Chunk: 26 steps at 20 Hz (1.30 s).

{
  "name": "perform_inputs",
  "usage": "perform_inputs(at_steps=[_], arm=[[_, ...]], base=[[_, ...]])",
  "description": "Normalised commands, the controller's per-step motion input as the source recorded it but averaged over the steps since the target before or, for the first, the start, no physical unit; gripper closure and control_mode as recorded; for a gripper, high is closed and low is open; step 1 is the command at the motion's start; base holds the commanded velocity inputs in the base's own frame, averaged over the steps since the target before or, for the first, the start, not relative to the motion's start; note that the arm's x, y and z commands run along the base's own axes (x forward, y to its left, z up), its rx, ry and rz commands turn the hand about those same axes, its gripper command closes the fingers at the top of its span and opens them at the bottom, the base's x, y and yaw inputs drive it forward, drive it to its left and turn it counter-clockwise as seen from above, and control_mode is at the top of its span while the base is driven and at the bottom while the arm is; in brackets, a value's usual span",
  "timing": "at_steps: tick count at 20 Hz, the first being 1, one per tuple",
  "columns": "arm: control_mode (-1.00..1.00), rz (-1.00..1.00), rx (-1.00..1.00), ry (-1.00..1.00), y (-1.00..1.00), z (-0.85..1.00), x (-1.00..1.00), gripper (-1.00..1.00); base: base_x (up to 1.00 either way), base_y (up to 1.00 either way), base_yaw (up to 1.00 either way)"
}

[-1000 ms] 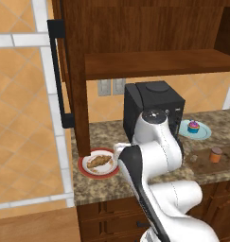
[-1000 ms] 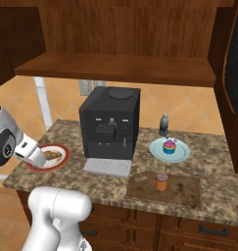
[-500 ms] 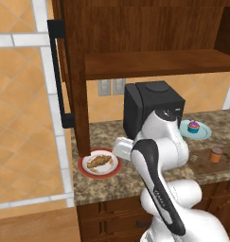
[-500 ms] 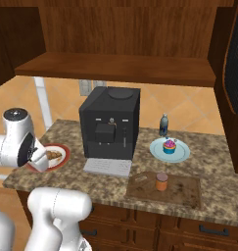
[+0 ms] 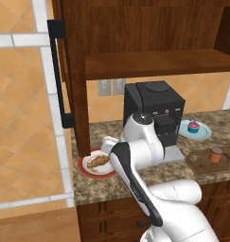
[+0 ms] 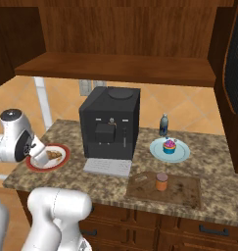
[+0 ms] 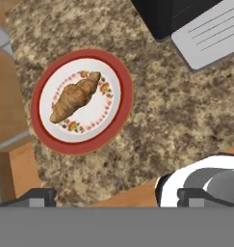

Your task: From the different types of pastries on the counter, select a croissant and place it on the cutting board. Then retrieve a jar of jam from the cabinet and place it alongside the croissant on the cutting board.

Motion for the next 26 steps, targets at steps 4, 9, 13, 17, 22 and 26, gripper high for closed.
perform_inputs(at_steps=[4,9,13,17,22,26], arm=[[-1.00,0.00,0.00,0.01,-0.01,0.00,0.28,-1.00],[-1.00,-0.17,0.00,-0.03,0.16,-0.26,0.20,-1.00],[-1.00,-0.16,0.01,0.05,0.00,-0.04,0.35,-1.00],[-1.00,-0.06,0.07,0.34,-0.16,0.00,0.49,-1.00],[-1.00,-0.07,0.01,0.25,0.35,-0.13,0.40,-1.00],[-1.00,-0.05,-0.03,0.05,0.23,-0.09,0.15,-1.00]], base=[[0.00,0.00,0.00],[0.00,0.00,0.00],[0.00,0.00,0.00],[0.00,0.00,0.00],[0.00,0.00,0.00],[0.00,0.00,0.00]])
